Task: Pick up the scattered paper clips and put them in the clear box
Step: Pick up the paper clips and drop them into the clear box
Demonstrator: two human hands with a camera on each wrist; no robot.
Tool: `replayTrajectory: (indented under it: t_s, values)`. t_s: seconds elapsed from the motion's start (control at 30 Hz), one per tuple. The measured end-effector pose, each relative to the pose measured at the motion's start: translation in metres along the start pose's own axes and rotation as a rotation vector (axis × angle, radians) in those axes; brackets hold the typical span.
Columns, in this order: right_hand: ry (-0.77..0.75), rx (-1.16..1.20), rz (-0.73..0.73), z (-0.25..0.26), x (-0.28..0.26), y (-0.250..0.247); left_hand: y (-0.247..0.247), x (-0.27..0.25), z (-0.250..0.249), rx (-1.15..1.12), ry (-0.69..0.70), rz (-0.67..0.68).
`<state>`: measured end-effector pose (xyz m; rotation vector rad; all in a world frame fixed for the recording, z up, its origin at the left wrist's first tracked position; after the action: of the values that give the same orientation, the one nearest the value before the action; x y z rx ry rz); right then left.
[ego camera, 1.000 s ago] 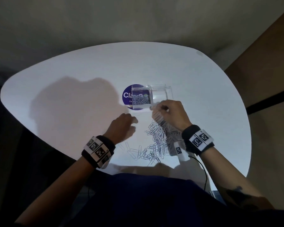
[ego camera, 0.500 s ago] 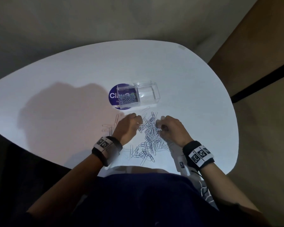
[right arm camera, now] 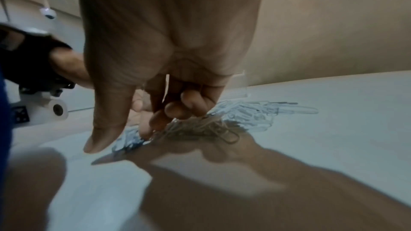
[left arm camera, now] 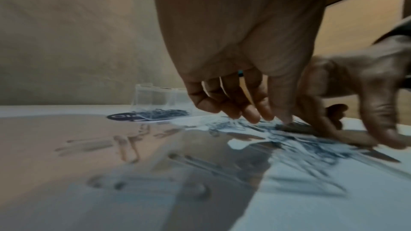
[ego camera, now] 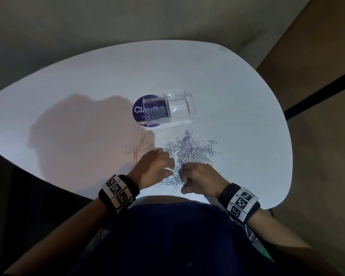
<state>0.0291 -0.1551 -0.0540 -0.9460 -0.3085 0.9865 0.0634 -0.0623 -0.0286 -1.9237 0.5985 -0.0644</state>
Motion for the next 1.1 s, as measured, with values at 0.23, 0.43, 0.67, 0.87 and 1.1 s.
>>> replayTrajectory:
  t_s: [0.23,0.43,0.67,0.87,1.1]
  values:
    - [0.068,0.029,-0.054,-0.007,-0.006,-0.004,0.009,-0.001,-0.003,0.001,-0.085,-0.046]
    - [0.151,0.389,-0.316,-0.029,-0.025,-0.027,0.020,0.000,0.007,-0.107,-0.166,0.013]
    - [0.301,0.746,-0.546,-0.050,-0.040,-0.036,-0.003,0.002,0.025,-0.511,-0.255,0.057]
    - [0.350,0.877,-0.610,-0.065,-0.041,-0.036,0.003,0.003,0.060,-0.772,-0.501,0.183]
    - [0.302,0.707,-0.528,-0.065,-0.034,-0.050,0.006,0.008,0.032,-0.628,-0.458,0.233]
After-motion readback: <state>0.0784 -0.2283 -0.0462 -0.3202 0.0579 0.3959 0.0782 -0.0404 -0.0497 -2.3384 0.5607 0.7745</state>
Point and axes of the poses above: each hand's wrist, its own x-axis towards the middle knuckle, its own y-axis out of the palm, z = x × y, the point moved 10 cm from there along x, towards the middle knuckle, and after that the axes turned 15 degrees about -y, right-handed, at the moved point
